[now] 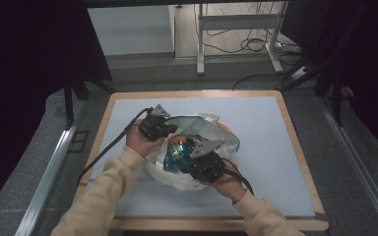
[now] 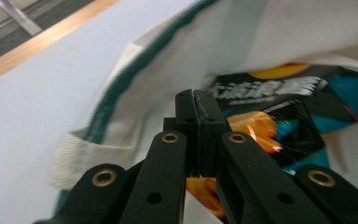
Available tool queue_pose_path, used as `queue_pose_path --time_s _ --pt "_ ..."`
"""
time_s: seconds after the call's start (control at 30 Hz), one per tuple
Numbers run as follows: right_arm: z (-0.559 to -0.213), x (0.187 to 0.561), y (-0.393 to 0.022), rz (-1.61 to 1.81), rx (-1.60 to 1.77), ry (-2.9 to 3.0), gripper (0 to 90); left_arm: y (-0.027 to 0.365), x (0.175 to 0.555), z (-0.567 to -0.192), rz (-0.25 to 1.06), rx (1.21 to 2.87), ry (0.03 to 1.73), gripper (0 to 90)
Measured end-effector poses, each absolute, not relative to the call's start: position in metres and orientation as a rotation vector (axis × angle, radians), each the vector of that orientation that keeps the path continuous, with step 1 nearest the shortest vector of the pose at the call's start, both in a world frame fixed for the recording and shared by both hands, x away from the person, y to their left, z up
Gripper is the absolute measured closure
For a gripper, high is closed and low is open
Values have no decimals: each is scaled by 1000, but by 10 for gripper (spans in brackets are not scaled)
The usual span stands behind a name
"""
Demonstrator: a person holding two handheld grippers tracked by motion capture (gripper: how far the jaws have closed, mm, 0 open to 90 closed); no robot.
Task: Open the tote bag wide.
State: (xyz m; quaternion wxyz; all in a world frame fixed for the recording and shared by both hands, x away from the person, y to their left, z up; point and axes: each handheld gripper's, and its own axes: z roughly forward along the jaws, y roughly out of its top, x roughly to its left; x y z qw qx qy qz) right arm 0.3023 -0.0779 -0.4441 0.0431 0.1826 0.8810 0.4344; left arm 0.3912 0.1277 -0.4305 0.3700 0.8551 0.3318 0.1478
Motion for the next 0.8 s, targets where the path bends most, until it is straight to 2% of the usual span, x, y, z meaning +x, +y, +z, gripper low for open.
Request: queue_pose_path --time_s 0.3,0.8 --pt "-457 296 -72 1298 562 2749 894 116 410 -442 425 2260 864 900" --pt "-476 280 -68 1213 471 2848 895 117 429 -445 457 2256 910 900"
